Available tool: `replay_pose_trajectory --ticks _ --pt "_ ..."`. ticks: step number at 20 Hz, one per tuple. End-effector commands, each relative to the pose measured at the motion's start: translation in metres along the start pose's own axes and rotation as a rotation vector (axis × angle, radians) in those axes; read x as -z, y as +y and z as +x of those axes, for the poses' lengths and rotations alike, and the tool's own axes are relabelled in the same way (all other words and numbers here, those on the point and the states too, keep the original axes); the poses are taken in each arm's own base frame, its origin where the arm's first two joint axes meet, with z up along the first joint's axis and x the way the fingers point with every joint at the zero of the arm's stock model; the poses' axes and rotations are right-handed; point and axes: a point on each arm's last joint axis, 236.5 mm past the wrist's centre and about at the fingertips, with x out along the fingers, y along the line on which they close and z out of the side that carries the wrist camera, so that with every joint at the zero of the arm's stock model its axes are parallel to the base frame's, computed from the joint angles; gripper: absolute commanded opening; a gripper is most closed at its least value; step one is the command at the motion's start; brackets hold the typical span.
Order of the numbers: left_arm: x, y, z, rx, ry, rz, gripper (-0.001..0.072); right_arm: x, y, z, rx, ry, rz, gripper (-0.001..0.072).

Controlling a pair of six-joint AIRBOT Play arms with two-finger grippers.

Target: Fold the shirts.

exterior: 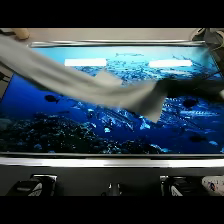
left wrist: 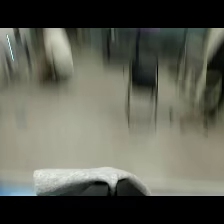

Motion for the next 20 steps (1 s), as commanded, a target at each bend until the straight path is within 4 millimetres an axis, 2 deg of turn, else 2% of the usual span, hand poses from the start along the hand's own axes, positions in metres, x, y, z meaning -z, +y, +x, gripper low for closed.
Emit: replay_pose_trajectory --ticks 1,2,3,4,7,9,11,13,14,15,18,20 --pt "-0.193 -0.006 -0.123 0.000 -0.574 -0.007 0.0028 -0.130 0.057 -0.219 0.130 -0.594 -0.123 0.0029" --pt "-0.208 -0.008 -0.141 0.023 -0.628 -0.055 0.0028 -0.125 0.067 -0.241 0.111 -0.620 -0.098 0.0029" --pt "-0.211 -0.008 -0.147 0.030 -0.639 -0.072 0.0028 -0.113 0.069 -0.248 0.103 -0.598 -0.057 0.0029" --pt "-0.208 -0.007 -0.143 0.025 -0.627 -0.064 0.0028 -0.097 0.065 -0.245 0.111 -0.536 -0.018 0.0030" --pt "-0.205 -0.003 -0.121 -0.001 -0.635 -0.031 0.0028 -0.059 0.048 -0.217 0.157 -0.332 0.042 0.0031" --pt "-0.197 -0.001 -0.093 -0.017 -0.615 -0.010 0.0028 -0.034 0.031 -0.189 0.202 -0.169 0.071 0.0031" --pt "-0.172 0.005 -0.053 -0.049 -0.518 0.022 0.0027 0.018 0.003 -0.150 0.276 0.140 0.127 0.0031" --pt "-0.121 0.013 0.009 -0.083 -0.343 0.067 0.0028 0.061 -0.026 -0.102 0.325 0.388 0.185 0.0032" --pt "-0.088 0.019 0.040 -0.098 -0.242 0.082 0.0028 0.072 -0.040 -0.075 0.331 0.440 0.193 0.0032" --pt "-0.048 0.024 0.074 -0.108 -0.131 0.085 0.0028 0.082 -0.057 -0.041 0.334 0.461 0.199 0.0032" --pt "0.074 0.036 0.160 -0.122 0.134 0.093 0.0028 0.108 -0.107 0.068 0.333 0.411 0.274 0.0032" --pt "0.167 0.044 0.201 -0.132 0.333 0.095 0.0029 0.134 -0.132 0.124 0.337 0.402 0.372 0.0033"
